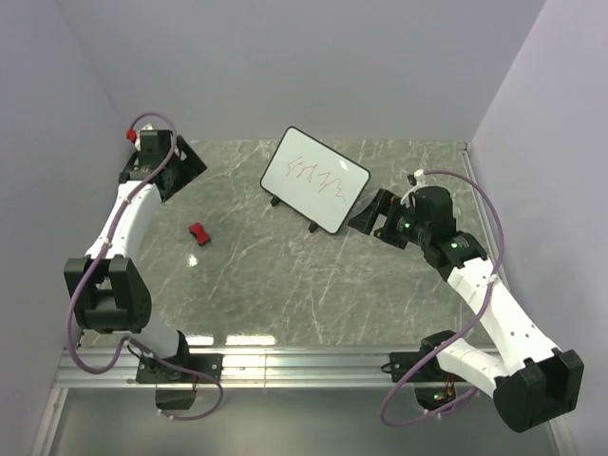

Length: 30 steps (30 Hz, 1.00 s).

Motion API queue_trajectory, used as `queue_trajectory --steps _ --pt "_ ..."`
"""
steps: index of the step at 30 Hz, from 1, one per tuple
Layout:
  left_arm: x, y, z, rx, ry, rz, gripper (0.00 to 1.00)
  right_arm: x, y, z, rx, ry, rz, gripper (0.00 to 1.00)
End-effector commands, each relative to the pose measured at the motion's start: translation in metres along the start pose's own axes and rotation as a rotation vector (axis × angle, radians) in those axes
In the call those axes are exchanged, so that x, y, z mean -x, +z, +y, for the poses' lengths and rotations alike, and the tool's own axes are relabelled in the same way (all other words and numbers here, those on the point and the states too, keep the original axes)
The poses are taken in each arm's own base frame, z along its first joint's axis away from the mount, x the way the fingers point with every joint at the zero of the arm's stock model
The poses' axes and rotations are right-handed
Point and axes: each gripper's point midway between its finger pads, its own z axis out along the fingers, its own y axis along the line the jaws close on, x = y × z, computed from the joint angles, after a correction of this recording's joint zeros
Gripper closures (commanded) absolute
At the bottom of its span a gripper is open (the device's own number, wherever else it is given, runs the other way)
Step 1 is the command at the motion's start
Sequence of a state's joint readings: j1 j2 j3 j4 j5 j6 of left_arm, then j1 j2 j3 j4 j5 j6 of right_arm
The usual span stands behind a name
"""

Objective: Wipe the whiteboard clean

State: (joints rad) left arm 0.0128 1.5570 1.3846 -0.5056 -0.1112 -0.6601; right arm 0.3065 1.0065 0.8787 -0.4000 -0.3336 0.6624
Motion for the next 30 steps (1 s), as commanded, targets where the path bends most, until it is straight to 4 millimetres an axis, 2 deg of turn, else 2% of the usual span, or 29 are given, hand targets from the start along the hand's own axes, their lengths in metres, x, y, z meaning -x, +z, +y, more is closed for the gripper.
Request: queue_trajectory --steps 1,3,5,6,7,9,12,14,19,30 --pt "-0.032 -0.030 0.016 0.038 -0.059 0.124 0.01 0.015 -0.010 0.008 0.002 -0.044 -0.035 0.00" --pt "-0.047 -0.031 0.024 0.070 -0.079 0.167 0.01 0.013 -0.012 0.006 0.004 -0.049 -0.039 0.00" --pt "-0.067 -0.029 0.048 0.192 -0.090 0.213 0.01 0.012 -0.016 0.005 0.006 -0.049 -0.053 0.00" --pt "-0.070 -0.026 0.055 0.215 -0.081 0.212 0.00 0.012 -0.018 0.005 0.005 -0.050 -0.057 0.00" --pt "-0.087 -0.022 0.057 0.233 -0.049 0.238 0.01 0.012 -0.021 0.004 0.003 -0.054 -0.064 0.00" --pt "-0.101 -0.011 0.072 0.290 -0.027 0.264 0.01 0.009 -0.025 0.001 -0.007 -0.055 -0.063 0.00" --pt "-0.115 0.000 0.074 0.270 -0.031 0.270 0.05 0.004 -0.029 -0.004 -0.029 -0.072 -0.042 0.00" --pt "-0.120 0.006 0.076 0.268 -0.035 0.270 0.12 0.002 -0.031 -0.011 -0.059 -0.086 -0.036 0.00" --pt "-0.126 0.024 0.084 0.305 -0.009 0.279 0.21 -0.004 -0.028 -0.018 -0.080 -0.088 -0.008 0.00" --pt "-0.136 0.063 0.084 0.324 0.012 0.315 0.26 -0.004 -0.013 -0.029 -0.124 -0.099 0.027 0.00"
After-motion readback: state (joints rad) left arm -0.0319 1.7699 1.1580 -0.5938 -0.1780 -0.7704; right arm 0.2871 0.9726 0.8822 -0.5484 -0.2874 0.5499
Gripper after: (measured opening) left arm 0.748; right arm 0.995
